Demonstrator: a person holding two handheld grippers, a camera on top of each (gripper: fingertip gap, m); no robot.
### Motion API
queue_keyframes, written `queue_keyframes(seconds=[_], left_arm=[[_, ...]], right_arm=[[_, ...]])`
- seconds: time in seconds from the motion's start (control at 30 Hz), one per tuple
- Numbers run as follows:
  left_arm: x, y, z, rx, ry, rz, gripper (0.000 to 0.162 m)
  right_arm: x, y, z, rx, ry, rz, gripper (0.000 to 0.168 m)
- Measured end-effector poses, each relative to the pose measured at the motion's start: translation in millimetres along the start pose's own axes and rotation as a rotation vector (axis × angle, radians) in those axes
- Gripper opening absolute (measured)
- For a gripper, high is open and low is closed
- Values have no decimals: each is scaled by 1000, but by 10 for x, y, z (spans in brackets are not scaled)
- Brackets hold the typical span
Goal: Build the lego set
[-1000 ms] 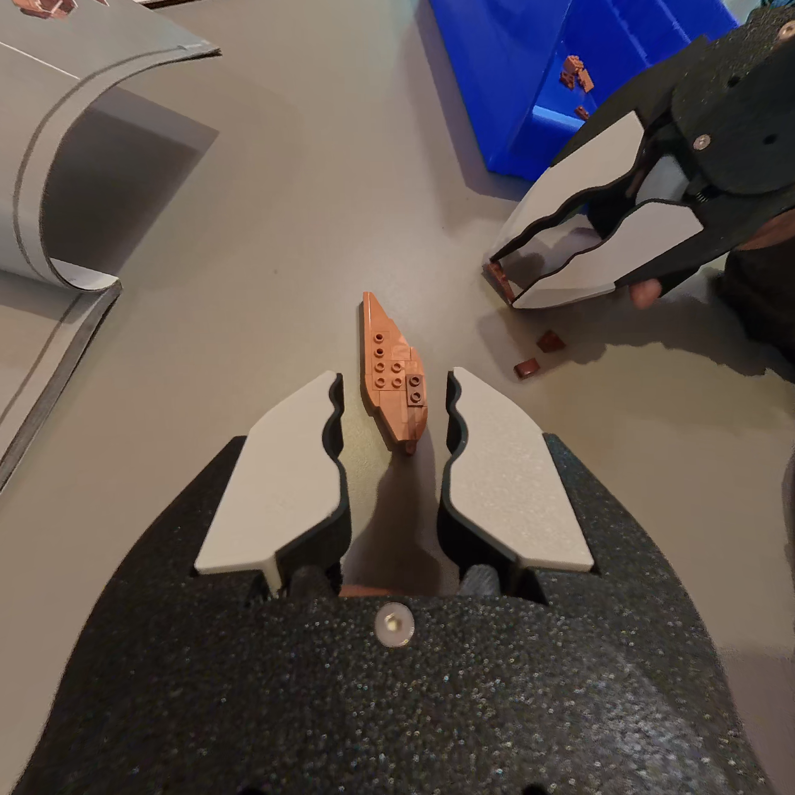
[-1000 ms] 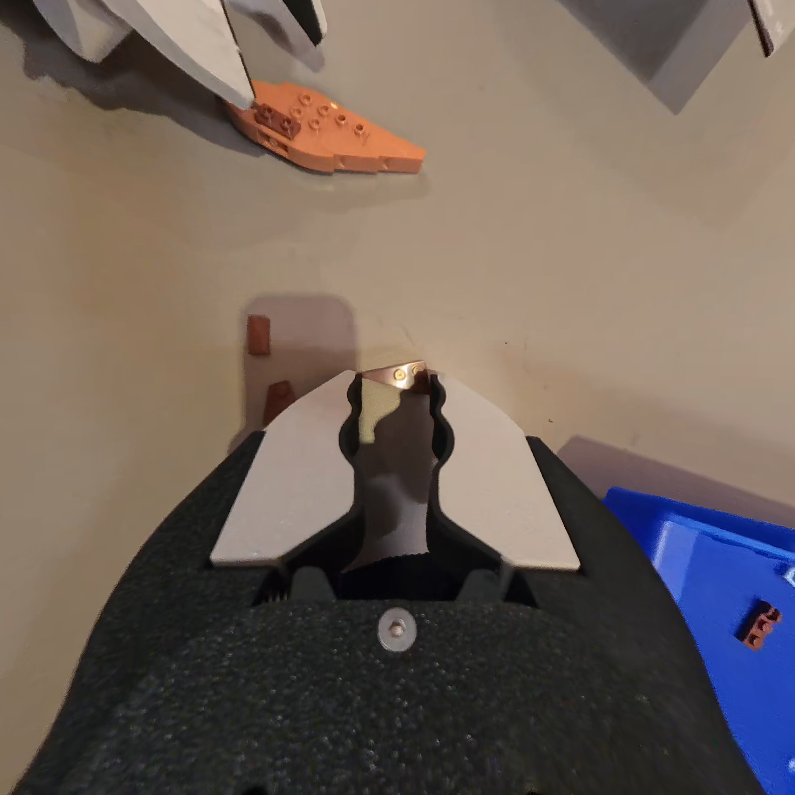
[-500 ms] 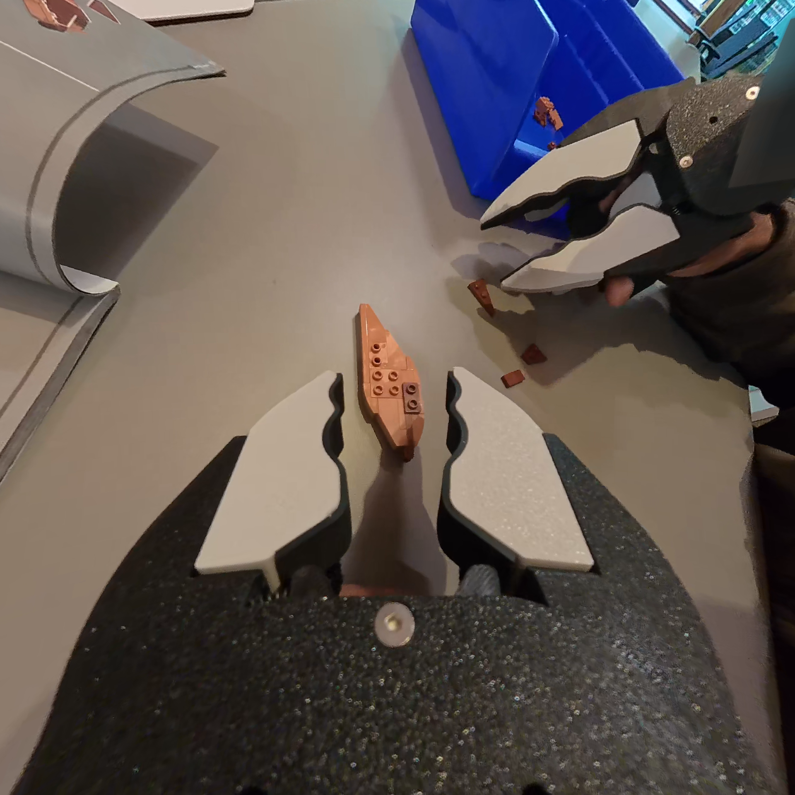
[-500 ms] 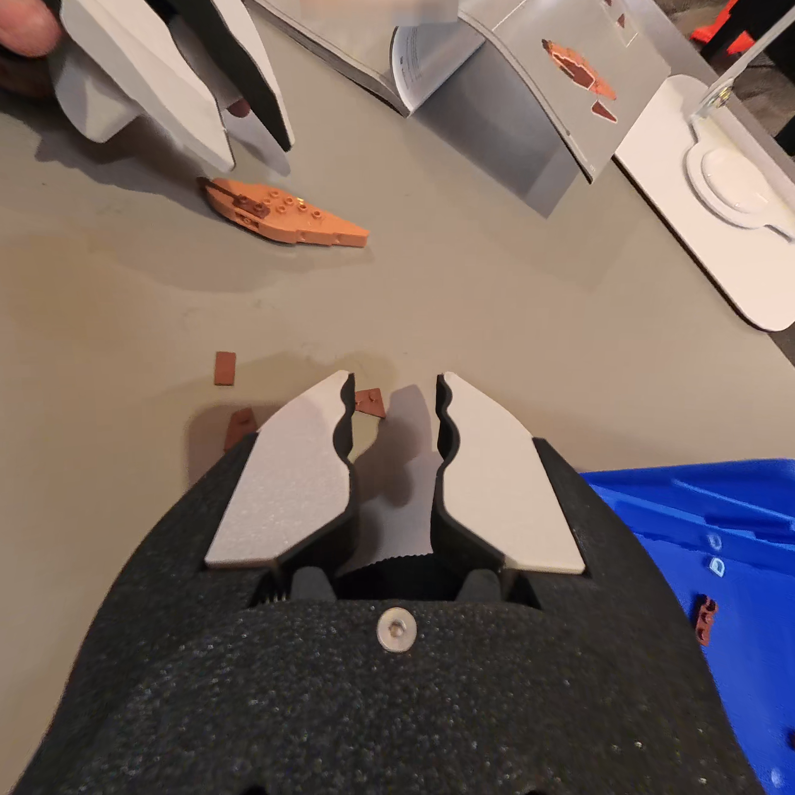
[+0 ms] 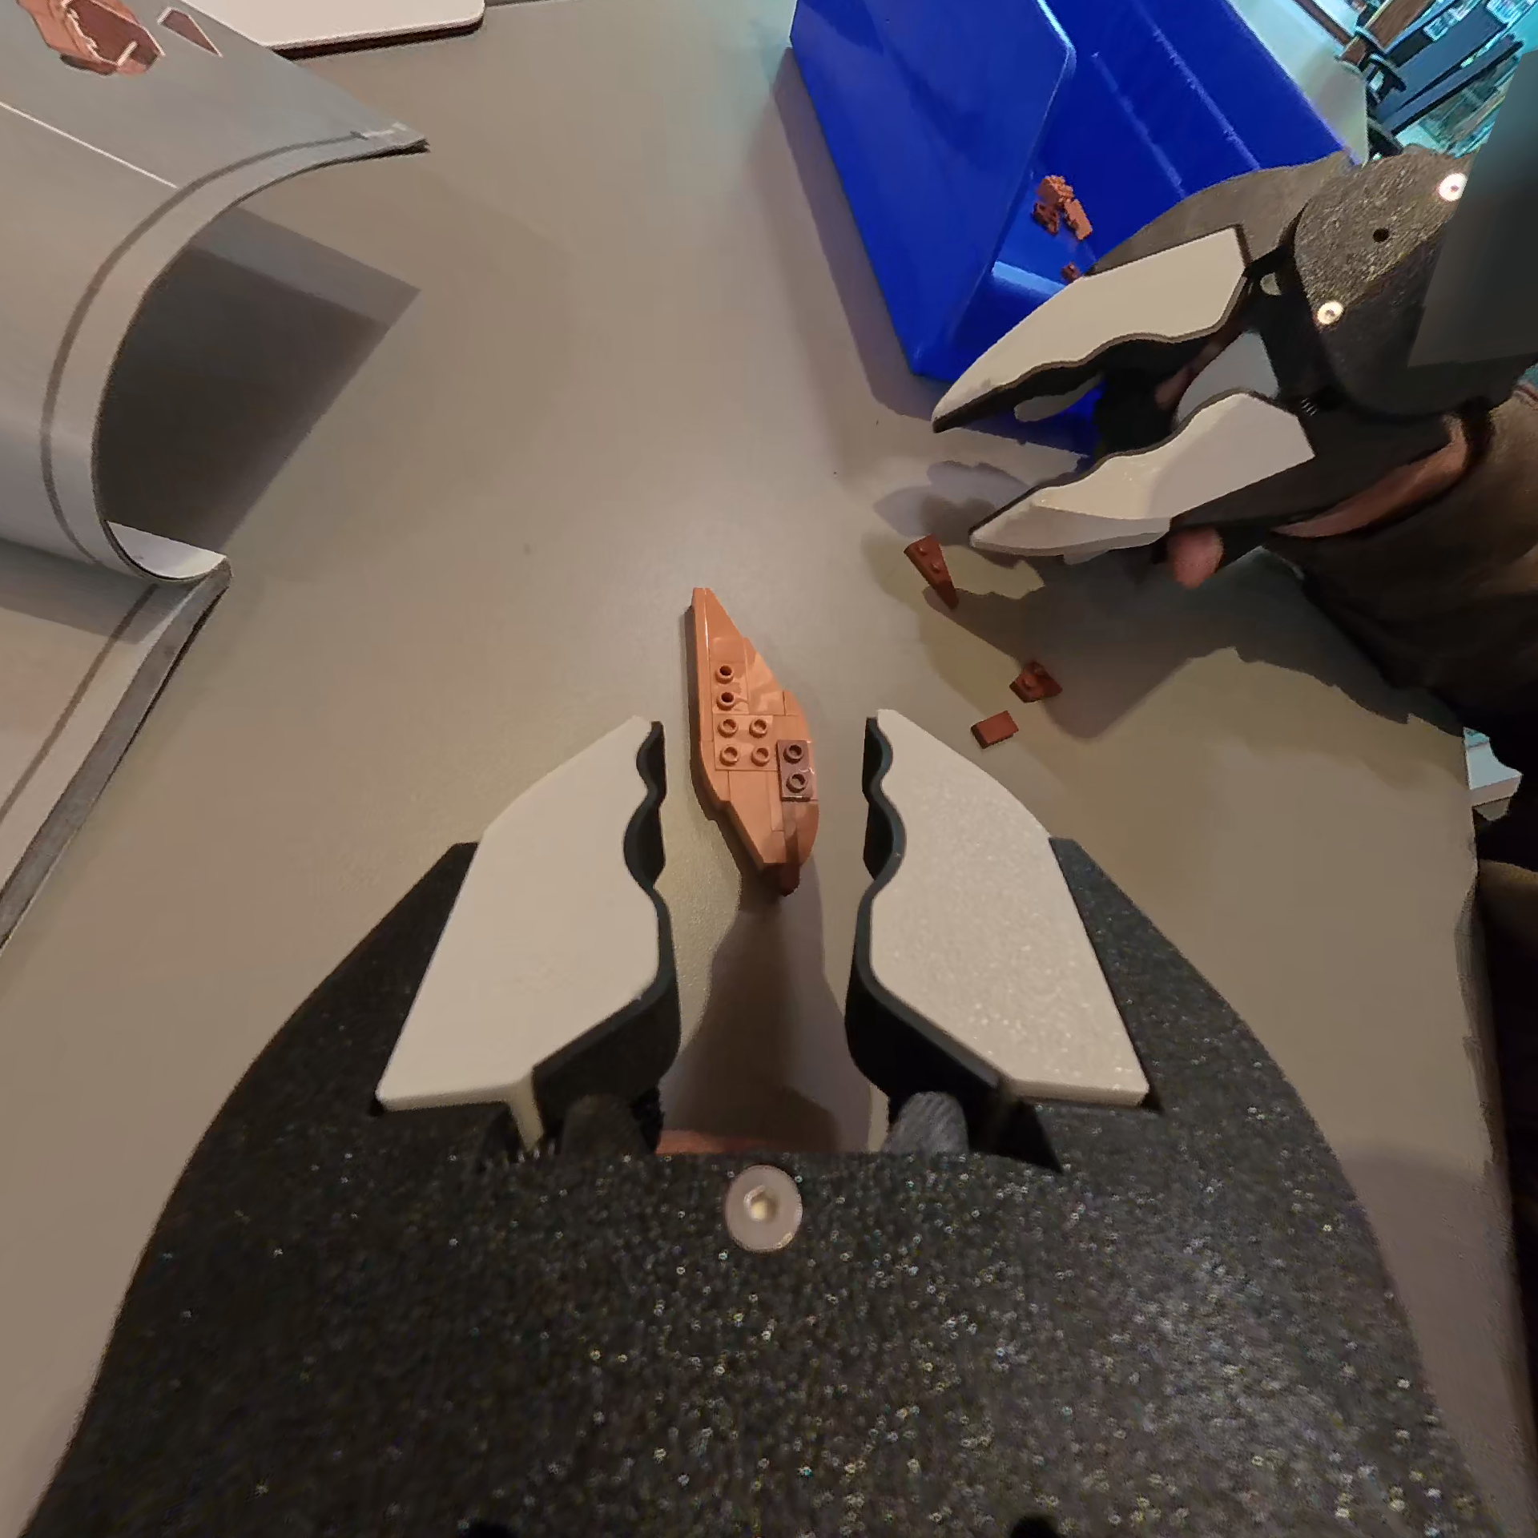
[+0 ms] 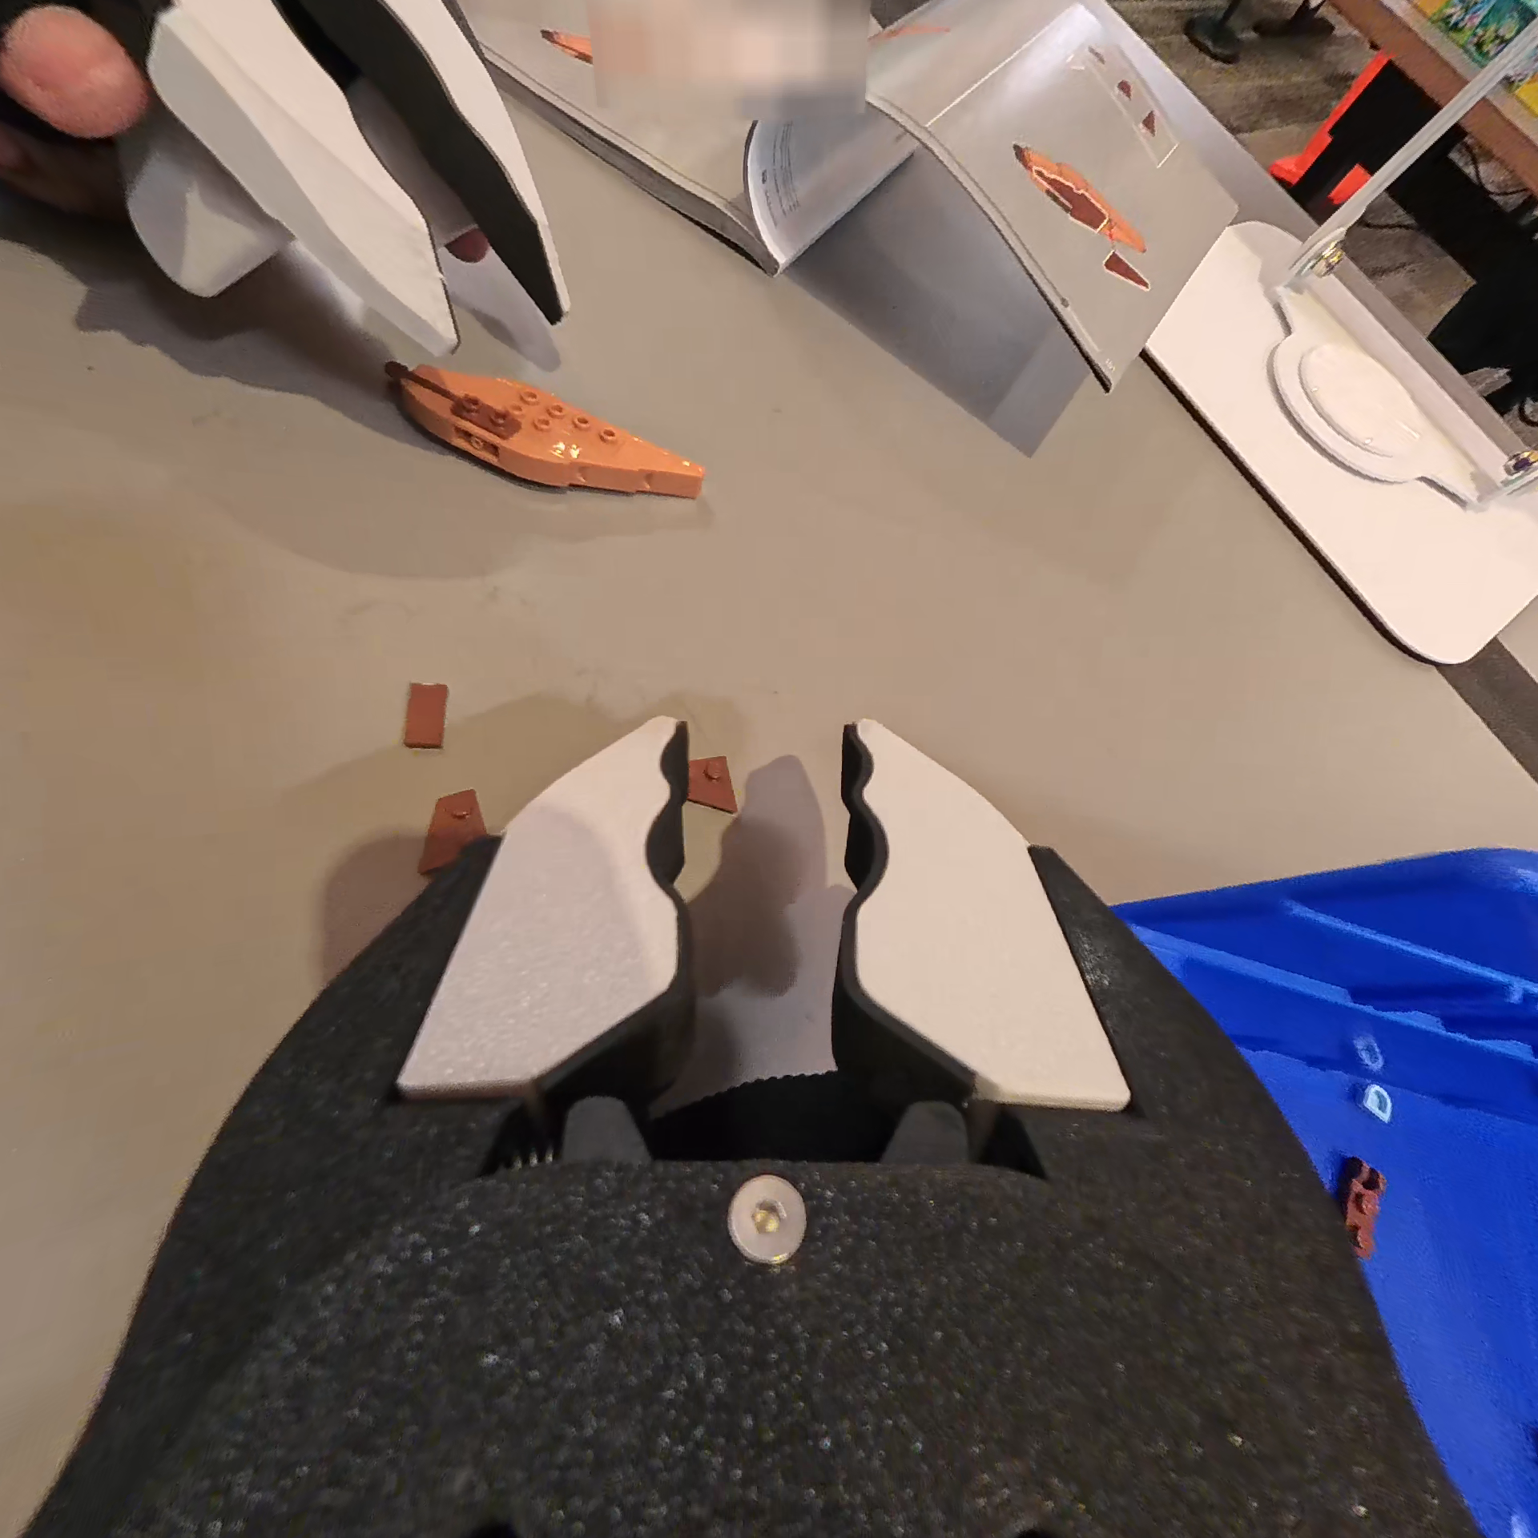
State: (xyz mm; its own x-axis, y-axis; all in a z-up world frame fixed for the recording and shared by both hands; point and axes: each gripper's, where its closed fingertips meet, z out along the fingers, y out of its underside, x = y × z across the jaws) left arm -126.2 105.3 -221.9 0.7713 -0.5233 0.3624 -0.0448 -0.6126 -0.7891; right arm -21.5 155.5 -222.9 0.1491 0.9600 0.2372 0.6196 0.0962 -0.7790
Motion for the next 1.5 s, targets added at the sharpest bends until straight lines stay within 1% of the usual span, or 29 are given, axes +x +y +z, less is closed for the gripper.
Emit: queue_keyframes(seconds=[0.4,0.53,0.6,0.67,0.7,0.77,0.8,0.83,0.87,0.9,0.93,1.0,1.03,1.1,1.17,1.23,1.37,1.5], left_arm=[[-6,-5,-8,6,-8,2,46],[-2,2,-5,1,-16,13,46],[-3,4,-2,-2,-19,18,46],[-14,-3,-8,4,-20,6,46],[-16,-7,-11,8,-19,3,46],[-13,-6,-9,6,-20,5,46],[-10,0,-2,0,-22,10,46],[-5,10,7,-9,-23,15,46],[-4,15,13,-14,-27,20,46],[-4,15,15,-15,-31,24,46],[-4,17,16,-16,-35,28,46],[-4,18,16,-16,-41,35,46],[-5,18,16,-16,-44,36,46],[-9,17,15,-15,-48,35,46],[-12,12,10,-10,-47,31,46],[-15,10,8,-8,-46,27,46],[-6,18,14,-16,-40,31,46],[5,27,20,-22,-43,45,46]], right_arm=[[1,22,38,6,11,1,34],[-20,-105,-46,50,11,7,34],[-104,-280,-233,97,-16,57,36],[-211,-469,-616,129,-63,81,33],[-164,-532,-859,126,-46,62,30],[108,-596,-1353,77,17,-7,26],[291,-559,-1543,11,37,-60,25],[524,-468,-1665,-79,64,-125,24],[808,-345,-1711,-171,98,-192,23],[1084,-201,-1681,-252,109,-249,24],[1306,-16,-1591,-331,77,-293,25],[1665,389,-1324,-471,-5,-326,29],[1804,549,-1174,-506,-37,-328,30],[2039,792,-900,-547,-73,-265,32],[2198,982,-710,-575,-99,-178,34],[2248,1121,-609,-594,-139,-107,34],[2266,1212,-479,-588,-171,8,36],[2350,1340,-435,-645,-133,55,37]])
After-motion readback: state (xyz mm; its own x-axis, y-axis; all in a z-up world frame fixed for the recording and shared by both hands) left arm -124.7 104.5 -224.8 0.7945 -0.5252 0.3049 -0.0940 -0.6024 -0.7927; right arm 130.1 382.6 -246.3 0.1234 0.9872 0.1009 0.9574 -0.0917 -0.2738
